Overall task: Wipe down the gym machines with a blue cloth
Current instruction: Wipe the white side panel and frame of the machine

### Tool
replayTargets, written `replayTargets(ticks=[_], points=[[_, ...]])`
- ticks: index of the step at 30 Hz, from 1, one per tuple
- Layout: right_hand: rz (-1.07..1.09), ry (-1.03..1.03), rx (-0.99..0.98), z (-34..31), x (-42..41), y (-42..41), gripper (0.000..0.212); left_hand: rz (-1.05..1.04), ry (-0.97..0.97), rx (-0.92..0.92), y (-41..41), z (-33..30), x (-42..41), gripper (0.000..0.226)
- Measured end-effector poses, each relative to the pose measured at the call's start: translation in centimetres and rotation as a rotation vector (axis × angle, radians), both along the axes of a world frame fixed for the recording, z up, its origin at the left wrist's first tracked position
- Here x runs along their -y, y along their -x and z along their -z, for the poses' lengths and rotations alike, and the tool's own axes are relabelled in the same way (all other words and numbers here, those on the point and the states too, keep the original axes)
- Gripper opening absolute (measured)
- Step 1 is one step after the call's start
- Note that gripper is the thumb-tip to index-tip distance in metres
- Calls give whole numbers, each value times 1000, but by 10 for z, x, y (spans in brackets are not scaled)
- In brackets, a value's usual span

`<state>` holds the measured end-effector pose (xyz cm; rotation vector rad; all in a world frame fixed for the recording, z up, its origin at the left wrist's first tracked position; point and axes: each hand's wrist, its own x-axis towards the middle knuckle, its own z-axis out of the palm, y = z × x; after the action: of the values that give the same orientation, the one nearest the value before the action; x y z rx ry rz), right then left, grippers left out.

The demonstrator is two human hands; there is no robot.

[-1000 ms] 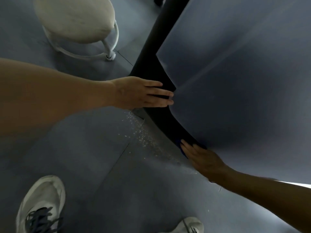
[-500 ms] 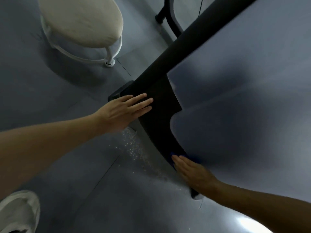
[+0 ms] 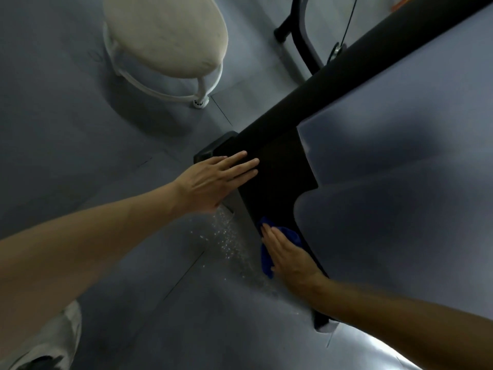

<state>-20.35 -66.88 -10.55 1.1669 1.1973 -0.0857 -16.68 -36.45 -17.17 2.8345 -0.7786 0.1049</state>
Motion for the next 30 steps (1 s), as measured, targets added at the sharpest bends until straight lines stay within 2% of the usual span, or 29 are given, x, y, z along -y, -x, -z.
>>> replayTargets(ticks=[5, 9, 11, 15, 18, 21, 23, 27, 30], points=[[95, -96, 9, 24, -46, -21, 67, -65, 39, -64, 4, 12, -7, 104], [145, -364, 80, 13, -116, -53, 69, -104, 48, -89, 6, 19, -7, 98], [152, -435, 139, 2, -138, -64, 66, -121, 44, -96, 6, 21, -5, 96], [128, -342, 49, -3, -113, -56, 69, -139, 63, -117, 4, 16, -9, 93], [80, -208, -89, -2, -59, -36, 59, -141, 60, -146, 1, 11, -14, 94], [52, -144, -70, -7, -57, -38, 63, -147, 79, -150, -4, 9, -12, 97], [99, -201, -20, -10, -91, -52, 71, -149, 104, -166, -8, 6, -9, 95], [213, -498, 113, -21, -148, -74, 70, -183, 187, -154, -12, 0, -4, 96], [176, -471, 93, -30, -114, -57, 71, -172, 200, -147, -10, -4, -4, 94]])
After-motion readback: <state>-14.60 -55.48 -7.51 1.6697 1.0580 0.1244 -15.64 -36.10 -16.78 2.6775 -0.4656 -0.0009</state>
